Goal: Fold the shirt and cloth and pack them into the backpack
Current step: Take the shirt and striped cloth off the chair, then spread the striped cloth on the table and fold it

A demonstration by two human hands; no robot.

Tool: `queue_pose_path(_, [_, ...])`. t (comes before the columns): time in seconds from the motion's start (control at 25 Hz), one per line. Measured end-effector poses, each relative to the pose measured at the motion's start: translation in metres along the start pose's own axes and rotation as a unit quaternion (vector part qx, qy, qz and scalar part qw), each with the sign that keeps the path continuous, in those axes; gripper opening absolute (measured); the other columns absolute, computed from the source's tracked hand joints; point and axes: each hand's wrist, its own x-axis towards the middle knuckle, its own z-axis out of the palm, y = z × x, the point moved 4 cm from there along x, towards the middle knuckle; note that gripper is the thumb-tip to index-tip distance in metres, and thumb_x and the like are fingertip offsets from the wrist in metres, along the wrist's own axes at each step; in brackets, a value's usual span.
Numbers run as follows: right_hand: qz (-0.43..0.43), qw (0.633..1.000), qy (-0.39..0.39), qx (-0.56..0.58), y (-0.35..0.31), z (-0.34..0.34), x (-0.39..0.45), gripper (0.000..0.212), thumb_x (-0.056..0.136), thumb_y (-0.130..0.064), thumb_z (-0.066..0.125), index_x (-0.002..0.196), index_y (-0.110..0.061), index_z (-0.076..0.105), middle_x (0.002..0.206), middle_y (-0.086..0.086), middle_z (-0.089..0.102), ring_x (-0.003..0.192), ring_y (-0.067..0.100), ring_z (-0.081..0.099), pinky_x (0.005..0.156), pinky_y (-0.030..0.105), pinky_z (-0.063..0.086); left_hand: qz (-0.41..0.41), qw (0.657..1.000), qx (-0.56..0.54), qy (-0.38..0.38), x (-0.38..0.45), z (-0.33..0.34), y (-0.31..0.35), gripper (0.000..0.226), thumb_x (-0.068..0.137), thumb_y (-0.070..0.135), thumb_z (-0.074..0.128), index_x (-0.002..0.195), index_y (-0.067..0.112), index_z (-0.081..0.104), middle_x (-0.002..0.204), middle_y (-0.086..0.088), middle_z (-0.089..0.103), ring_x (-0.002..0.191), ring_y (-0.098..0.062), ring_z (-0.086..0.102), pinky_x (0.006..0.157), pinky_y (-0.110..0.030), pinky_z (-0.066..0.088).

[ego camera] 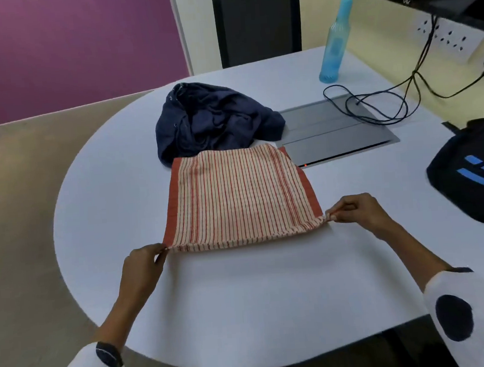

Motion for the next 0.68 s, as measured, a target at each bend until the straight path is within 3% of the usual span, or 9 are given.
queue_pose_path(0.16, [0.020,0.994,-0.022,-0.107,0.034,0.020,-0.023,0.018,0.068,0.004,0.079,0.078,-0.011,0.076,0.080,0.000,0.075,0.083,0.011,0.071,0.082,0.021,0.054,-0.020,0.998,0.018,-0.058,-0.054,0.028,-0.006,0.019,0.077,0.001,0.075,0.095,0.007,0.075,0.087,-0.012,0.075,0.067,-0.033,0.070,0.062,-0.038,0.056])
queue_pose_path(0.32, [0.055,0.987,-0.019,-0.149,0.060,0.030,-0.057,0.026,0.070,0.005,0.077,0.072,-0.021,0.074,0.078,-0.009,0.071,0.079,-0.002,0.064,0.070,0.001,0.044,-0.041,0.995,0.012,-0.089,-0.097,0.040,-0.014,0.019,0.080,0.002,0.072,0.098,0.010,0.074,0.087,-0.011,0.074,0.067,-0.031,0.070,0.063,-0.039,0.056])
queue_pose_path(0.4, [0.060,0.985,-0.014,-0.162,0.069,0.038,-0.077,0.023,0.071,0.003,0.077,0.075,-0.020,0.074,0.080,-0.008,0.069,0.078,-0.005,0.060,0.076,0.004,0.043,-0.040,0.993,0.028,-0.109,-0.123,0.043,-0.015,0.017,0.082,0.005,0.071,0.097,0.011,0.073,0.086,-0.009,0.074,0.066,-0.028,0.069,0.061,-0.037,0.055])
queue_pose_path(0.48, [0.046,0.980,-0.008,-0.191,0.072,0.047,-0.089,0.015,0.073,-0.002,0.078,0.082,-0.014,0.076,0.083,-0.002,0.071,0.079,0.002,0.062,0.087,0.019,0.047,-0.014,0.994,0.041,-0.105,-0.144,0.042,-0.012,0.014,0.081,0.006,0.071,0.094,0.012,0.072,0.087,-0.009,0.074,0.063,-0.026,0.068,0.056,-0.036,0.055])
queue_pose_path(0.56, [0.050,0.972,-0.007,-0.231,0.074,0.057,-0.095,0.015,0.076,-0.013,0.078,0.090,-0.009,0.075,0.088,0.001,0.071,0.081,0.012,0.064,0.083,0.026,0.050,0.014,0.994,0.066,-0.086,-0.156,0.044,-0.011,0.013,0.086,0.021,0.067,0.093,0.012,0.072,0.096,-0.007,0.073,0.072,-0.025,0.070,0.062,-0.038,0.056])
queue_pose_path(0.68, [0.022,0.959,0.027,-0.280,0.068,0.076,-0.100,0.025,0.080,-0.031,0.073,0.091,-0.008,0.072,0.090,0.002,0.070,0.075,0.014,0.065,0.067,0.018,0.047,-0.032,0.992,0.097,-0.074,-0.156,0.050,-0.013,0.027,0.089,0.036,0.061,0.091,0.013,0.075,0.105,-0.007,0.072,0.110,-0.031,0.061,0.092,-0.052,0.044])
